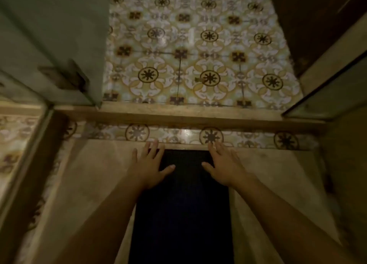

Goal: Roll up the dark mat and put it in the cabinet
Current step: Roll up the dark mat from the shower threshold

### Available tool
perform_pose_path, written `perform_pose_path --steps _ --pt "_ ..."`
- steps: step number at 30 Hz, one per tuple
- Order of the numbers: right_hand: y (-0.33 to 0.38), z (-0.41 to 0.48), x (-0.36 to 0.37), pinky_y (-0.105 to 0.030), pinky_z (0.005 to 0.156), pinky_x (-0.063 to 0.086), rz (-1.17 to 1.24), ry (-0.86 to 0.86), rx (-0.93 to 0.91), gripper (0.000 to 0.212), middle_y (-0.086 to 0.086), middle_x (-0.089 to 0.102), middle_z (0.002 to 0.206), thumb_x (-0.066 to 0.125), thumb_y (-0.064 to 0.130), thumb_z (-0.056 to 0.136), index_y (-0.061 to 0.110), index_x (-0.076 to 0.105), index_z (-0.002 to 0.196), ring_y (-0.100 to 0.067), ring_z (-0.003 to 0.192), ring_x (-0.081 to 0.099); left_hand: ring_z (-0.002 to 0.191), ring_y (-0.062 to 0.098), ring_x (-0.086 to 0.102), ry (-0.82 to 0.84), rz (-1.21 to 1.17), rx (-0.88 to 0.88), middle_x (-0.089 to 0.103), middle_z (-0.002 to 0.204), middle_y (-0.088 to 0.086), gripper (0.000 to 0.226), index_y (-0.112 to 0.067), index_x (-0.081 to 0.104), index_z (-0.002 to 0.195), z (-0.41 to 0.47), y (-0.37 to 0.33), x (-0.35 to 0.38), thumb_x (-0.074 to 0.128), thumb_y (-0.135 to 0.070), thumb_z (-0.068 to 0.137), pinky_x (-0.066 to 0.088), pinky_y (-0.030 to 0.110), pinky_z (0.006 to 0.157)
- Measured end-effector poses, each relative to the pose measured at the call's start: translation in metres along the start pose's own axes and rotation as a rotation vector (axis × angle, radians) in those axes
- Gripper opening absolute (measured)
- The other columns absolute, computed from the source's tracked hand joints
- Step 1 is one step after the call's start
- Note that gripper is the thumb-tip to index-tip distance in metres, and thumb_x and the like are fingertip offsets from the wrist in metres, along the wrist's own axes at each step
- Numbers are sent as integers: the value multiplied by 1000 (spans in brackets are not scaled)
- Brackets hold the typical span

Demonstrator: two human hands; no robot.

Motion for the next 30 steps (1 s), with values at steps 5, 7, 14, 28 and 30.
perform_pose_path --steps 5,7,14,28,30 --pt "-3 17 20 -40 114 25 -93 -180 -125 58 -11 38 153 41 40 99 9 32 147 -25 140 32 149 18 -6 -52 56 15 -1 163 -1 80 -23 1 154 25 23 22 24 -68 93 -1 54 117" --pt "4 6 6 -38 102 41 -72 -301 -198 43 -12 58 133 52 29 96 8 50 135 -28 121 53 148 19 13 -142 53 79 18 162 1 68 -20 17 154 15 19 9 33 -55 97 13 50 118" --pt "-2 11 -29 -28 73 50 17 -207 -153 12 -2 73 88 66 27 87 25 76 93 -22 85 66 91 22 65 -289 4 227 73 101 2 22 -24 73 107 9 13 -59 58 -28 92 52 33 75" --pt "-4 11 -9 -27 69 44 -96 -114 -89 23 -2 70 98 78 36 76 23 72 95 -22 94 63 95 18 59 -64 38 239 62 104 -1 29 -24 65 105 15 3 -15 73 -22 78 48 31 77" --pt "-2 13 -10 -28 70 44 -130 -102 -103 23 -4 69 97 75 36 78 23 71 96 -24 94 63 98 20 60 -53 101 235 64 105 1 25 -22 69 104 19 1 -16 70 -21 79 49 31 77"
Point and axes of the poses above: each hand's wrist, its own z-axis towards the middle knuckle, its own x-axis out of the palm, y = z × x, the point moved 10 cm from there along z, towards the middle knuckle
